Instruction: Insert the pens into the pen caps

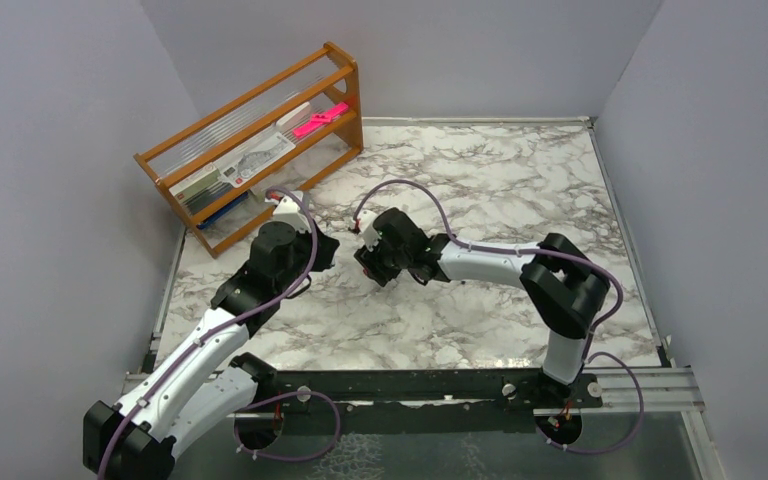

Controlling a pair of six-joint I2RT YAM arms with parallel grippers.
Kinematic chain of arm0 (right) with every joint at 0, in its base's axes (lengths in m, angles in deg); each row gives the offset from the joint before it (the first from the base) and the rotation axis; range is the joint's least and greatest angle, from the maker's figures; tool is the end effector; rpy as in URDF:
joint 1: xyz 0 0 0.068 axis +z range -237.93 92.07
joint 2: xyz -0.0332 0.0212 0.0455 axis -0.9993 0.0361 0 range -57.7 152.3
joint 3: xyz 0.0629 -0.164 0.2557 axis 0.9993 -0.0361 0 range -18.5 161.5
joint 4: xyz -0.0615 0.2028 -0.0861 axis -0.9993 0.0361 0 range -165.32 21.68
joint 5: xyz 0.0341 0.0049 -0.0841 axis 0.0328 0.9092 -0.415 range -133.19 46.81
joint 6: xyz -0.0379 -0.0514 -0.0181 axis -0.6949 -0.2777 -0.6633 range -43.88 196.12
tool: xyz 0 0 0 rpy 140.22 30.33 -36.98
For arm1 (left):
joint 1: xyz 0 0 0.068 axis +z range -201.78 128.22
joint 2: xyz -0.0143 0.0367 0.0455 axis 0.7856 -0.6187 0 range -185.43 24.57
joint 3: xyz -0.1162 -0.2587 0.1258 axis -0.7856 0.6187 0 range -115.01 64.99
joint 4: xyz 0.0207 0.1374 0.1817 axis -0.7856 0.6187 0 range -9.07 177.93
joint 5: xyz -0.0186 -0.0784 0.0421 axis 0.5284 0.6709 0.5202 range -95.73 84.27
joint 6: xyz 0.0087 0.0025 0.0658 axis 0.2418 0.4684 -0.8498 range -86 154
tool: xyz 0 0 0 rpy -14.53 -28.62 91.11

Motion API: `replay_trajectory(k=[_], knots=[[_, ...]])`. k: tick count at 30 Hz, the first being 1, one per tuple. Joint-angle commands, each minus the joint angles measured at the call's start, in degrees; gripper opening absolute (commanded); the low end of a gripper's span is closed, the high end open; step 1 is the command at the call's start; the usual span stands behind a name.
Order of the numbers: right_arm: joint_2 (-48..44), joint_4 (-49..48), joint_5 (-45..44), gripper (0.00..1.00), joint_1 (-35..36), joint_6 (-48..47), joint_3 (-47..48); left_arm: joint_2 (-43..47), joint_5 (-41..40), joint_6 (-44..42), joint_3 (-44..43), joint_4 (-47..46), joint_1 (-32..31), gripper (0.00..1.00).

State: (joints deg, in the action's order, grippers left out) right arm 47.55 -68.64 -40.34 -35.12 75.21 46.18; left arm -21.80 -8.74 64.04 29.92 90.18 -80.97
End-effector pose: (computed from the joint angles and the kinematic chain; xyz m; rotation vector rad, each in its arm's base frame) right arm 0.2299 0.3074 0.2216 -1.1282 2.1747 0.4743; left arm 0.1298 -0.0694 0.3058 -0.0508 1.9818 -0.6335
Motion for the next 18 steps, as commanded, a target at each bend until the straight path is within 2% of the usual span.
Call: replay_trajectory(k=[1, 18], knots=[[1.8, 0.8, -2.4, 0.49, 0.4, -1.5, 1.9, 0.8, -0.4, -0.5, 0.3, 0.7, 0.5, 0.00], [4.4, -0.3, -2.0, 0.44, 0.4, -0.1, -0.5, 0.4, -0.1, -0.4, 0.4, 0.4, 0.5, 0.00]])
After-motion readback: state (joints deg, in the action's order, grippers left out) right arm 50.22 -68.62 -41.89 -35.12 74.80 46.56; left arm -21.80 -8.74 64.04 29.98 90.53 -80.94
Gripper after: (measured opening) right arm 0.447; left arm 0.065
